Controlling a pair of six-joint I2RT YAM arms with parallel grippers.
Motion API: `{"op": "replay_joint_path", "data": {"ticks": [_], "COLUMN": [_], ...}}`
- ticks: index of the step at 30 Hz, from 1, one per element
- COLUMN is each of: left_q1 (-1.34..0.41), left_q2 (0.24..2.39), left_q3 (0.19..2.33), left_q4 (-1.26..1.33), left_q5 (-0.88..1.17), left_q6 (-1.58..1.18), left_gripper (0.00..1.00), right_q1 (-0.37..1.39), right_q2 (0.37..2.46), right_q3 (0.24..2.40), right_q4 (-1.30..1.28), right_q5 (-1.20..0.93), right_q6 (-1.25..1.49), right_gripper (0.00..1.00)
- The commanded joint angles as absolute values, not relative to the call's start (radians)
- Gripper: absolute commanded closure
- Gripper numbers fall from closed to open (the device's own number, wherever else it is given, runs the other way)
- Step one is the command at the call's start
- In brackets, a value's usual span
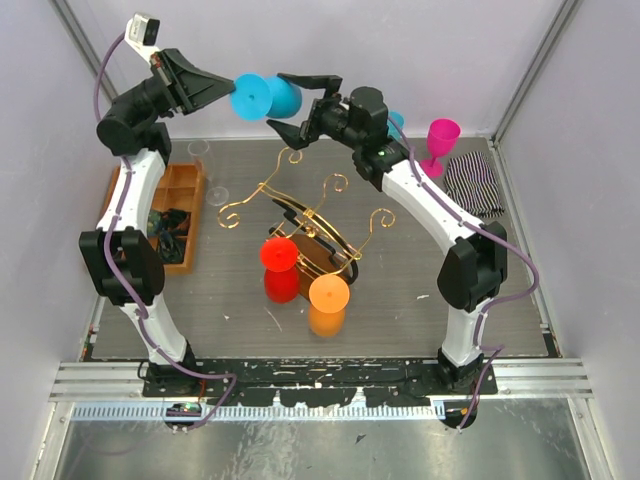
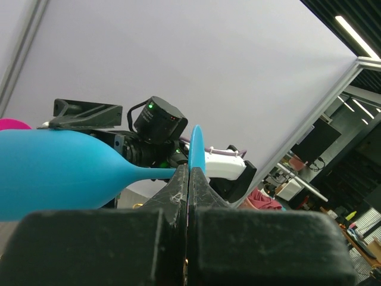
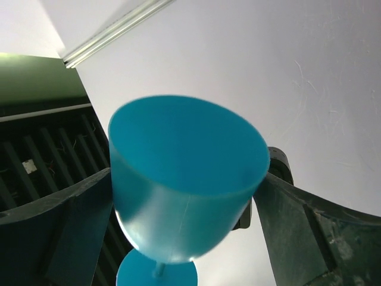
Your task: Take the wine glass off the wine glass rack
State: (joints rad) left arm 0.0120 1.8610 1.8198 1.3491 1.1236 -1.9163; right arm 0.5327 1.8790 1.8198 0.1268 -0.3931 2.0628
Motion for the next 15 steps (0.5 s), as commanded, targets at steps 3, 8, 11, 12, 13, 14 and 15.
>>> {"op": "replay_joint_path", "data": {"ticks": [3, 8, 11, 12, 13, 14, 15], "left_q1": [0.009, 0.008, 0.008, 0.009, 0.008, 0.008, 0.009], "left_q2": [1.853, 1.853, 1.852, 1.850, 1.851, 1.851, 1.850], "left_q3": [1.828, 1.840, 1.838, 1.836, 1.834, 1.831, 1.829], "left_q4": [1.431, 1.429, 1.431, 1.430, 1.430, 1.430, 1.430], "left_q5": [1.092, 1.103, 1.102, 1.104, 1.104, 1.104, 1.104], "left_q6": [-1.953, -1.966, -1.968, -1.969, -1.970, -1.971, -1.973], "left_gripper": [1.00, 1.00, 1.00, 1.00, 0.98, 0.95, 0.92], "right_q1": [0.531, 0.528, 0.528, 0.528, 0.528, 0.528, 0.528], "right_q2": [1.867, 1.875, 1.872, 1.871, 1.869, 1.868, 1.867], "right_q3": [1.864, 1.870, 1.872, 1.870, 1.868, 1.865, 1.862], "right_q4": [0.153, 0.160, 0.165, 0.165, 0.167, 0.170, 0.176], "right_q5": [-0.337, -0.315, -0.313, -0.313, -0.312, -0.311, -0.309], "right_q6": [2.137, 2.148, 2.142, 2.141, 2.139, 2.137, 2.136], "right_gripper": [0.00, 0.00, 0.04, 0.05, 0.06, 0.07, 0.09]}}
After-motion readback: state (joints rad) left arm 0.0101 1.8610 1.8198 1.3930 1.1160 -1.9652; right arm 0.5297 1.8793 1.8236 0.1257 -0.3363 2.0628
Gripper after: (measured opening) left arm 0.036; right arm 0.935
